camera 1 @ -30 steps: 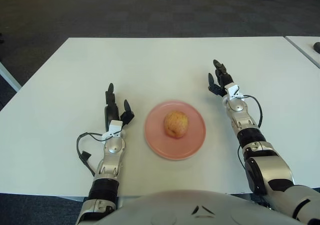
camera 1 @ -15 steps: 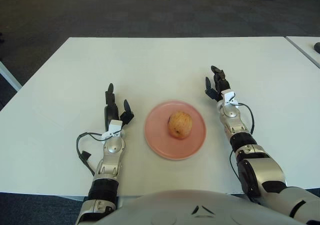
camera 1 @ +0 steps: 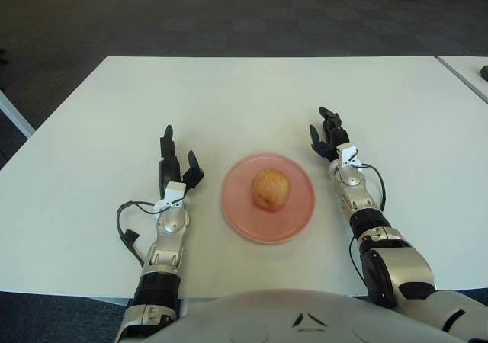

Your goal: Put the apple into the plate.

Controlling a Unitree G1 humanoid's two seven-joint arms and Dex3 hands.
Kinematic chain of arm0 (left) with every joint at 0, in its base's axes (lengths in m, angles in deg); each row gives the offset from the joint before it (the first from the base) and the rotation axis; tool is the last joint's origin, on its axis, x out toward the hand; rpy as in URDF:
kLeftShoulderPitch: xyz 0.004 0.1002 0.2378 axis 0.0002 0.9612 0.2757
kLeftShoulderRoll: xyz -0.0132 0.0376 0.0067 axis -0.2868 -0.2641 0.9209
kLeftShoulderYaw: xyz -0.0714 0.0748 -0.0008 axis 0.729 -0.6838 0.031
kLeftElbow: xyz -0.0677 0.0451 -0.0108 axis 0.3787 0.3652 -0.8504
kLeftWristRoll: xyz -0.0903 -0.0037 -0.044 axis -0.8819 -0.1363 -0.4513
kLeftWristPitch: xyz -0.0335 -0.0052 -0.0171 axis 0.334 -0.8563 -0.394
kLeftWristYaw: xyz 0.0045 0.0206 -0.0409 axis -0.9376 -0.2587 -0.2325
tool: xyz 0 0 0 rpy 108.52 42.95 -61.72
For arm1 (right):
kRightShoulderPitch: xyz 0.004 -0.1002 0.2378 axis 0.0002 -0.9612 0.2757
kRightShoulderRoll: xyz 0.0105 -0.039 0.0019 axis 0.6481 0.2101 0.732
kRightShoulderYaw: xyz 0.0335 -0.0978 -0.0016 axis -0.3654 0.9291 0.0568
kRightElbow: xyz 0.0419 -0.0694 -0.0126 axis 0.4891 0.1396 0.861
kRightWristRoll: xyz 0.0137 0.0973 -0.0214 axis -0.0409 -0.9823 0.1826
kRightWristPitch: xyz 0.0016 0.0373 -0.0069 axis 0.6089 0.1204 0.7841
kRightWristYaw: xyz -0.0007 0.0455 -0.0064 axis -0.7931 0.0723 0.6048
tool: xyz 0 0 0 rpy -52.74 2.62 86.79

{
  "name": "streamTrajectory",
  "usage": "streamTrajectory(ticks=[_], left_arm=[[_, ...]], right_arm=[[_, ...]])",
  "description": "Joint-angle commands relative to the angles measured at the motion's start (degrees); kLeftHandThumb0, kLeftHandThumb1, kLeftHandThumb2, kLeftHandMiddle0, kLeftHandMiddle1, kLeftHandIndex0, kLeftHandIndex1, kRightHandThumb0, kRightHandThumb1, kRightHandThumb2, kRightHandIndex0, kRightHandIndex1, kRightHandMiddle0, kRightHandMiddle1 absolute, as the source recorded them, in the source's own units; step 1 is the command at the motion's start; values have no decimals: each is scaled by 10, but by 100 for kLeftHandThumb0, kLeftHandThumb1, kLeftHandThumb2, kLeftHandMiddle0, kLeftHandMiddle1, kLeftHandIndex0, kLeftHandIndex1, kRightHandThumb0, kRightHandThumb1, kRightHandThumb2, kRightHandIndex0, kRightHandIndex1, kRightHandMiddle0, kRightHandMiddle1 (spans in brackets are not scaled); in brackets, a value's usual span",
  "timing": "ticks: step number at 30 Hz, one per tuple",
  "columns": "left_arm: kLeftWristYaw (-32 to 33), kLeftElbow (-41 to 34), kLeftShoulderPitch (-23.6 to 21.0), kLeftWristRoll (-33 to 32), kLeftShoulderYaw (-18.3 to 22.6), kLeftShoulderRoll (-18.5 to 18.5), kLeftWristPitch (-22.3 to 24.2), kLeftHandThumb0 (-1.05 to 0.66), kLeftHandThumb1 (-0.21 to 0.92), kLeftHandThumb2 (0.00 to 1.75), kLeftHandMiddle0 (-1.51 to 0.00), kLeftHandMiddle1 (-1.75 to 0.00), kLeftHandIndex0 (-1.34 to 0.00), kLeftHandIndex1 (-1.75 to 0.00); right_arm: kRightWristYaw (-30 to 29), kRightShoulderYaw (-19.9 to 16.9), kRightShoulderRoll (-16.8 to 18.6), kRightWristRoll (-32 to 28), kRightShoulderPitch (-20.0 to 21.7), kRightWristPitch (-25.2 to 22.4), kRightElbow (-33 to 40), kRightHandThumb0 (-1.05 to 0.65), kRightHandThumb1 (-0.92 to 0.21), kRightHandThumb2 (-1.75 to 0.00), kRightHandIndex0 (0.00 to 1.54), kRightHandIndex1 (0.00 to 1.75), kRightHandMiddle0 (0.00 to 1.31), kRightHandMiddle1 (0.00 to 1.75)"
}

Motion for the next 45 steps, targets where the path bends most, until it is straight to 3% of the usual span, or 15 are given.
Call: streamTrajectory(ticks=[1,12,27,45], left_arm=[[-4,-11,3,-2,2,-1,6,-75,92,95,-17,0,0,-35],[-7,-26,7,-4,3,3,14,-76,92,96,-17,0,0,-38],[-6,-35,9,-2,3,4,18,-76,92,96,-18,0,0,-39],[-15,-42,8,-5,4,3,25,-75,92,96,-16,0,0,-37]], right_arm=[[5,0,3,-9,-15,-25,29,-67,-92,-44,30,10,0,47],[9,12,0,3,-57,-44,92,-63,-91,-40,36,14,0,62],[22,11,-3,-4,-90,-52,119,-58,-87,-41,39,18,0,70],[19,12,-1,1,-109,-45,140,-53,-77,-60,32,41,0,79]])
